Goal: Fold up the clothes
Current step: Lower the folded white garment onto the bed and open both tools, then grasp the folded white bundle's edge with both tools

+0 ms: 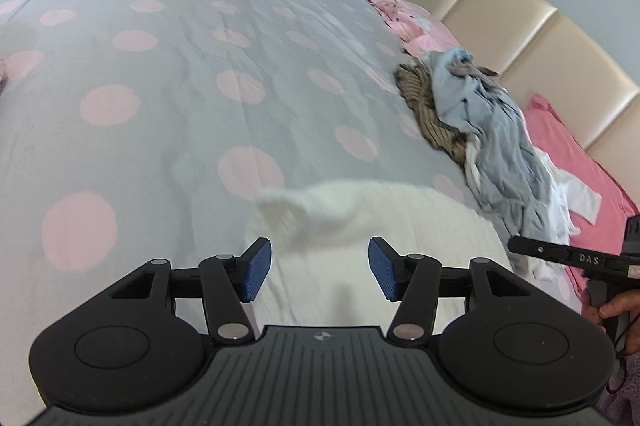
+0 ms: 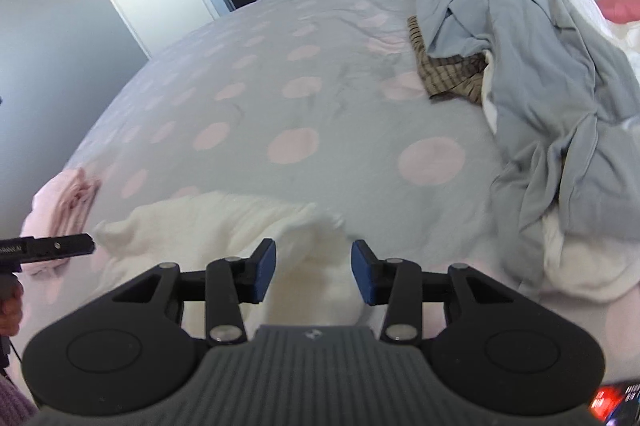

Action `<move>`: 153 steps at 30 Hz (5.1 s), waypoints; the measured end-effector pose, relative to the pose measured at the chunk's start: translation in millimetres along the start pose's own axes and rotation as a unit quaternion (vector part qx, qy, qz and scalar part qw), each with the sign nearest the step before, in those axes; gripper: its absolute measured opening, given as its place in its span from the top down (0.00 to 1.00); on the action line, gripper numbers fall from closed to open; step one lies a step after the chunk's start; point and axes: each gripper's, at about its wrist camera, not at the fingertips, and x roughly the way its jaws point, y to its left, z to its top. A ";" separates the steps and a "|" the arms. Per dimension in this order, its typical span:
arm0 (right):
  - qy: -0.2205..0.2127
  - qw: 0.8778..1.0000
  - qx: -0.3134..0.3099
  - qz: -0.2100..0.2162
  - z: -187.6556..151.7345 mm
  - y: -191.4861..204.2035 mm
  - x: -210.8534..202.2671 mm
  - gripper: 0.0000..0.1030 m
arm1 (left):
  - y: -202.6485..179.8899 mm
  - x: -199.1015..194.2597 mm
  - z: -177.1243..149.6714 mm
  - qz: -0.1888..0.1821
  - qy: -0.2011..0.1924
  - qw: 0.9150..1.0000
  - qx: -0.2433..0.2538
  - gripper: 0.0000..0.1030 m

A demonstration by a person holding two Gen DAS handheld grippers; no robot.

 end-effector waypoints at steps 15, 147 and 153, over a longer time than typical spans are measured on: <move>0.024 0.998 -0.054 -0.029 -81.4 46.2 -4.3 0.96 | -42.8 -6.0 -87.4 0.059 -0.004 0.994 0.097 0.81; 0.011 0.997 0.072 0.016 -68.8 16.8 79.1 0.35 | 37.9 77.1 -50.3 -0.058 0.019 0.996 -0.065 0.42; 0.011 0.994 0.100 0.044 -65.8 16.8 87.4 0.53 | 30.3 81.5 -46.9 -0.069 0.011 0.997 -0.042 0.54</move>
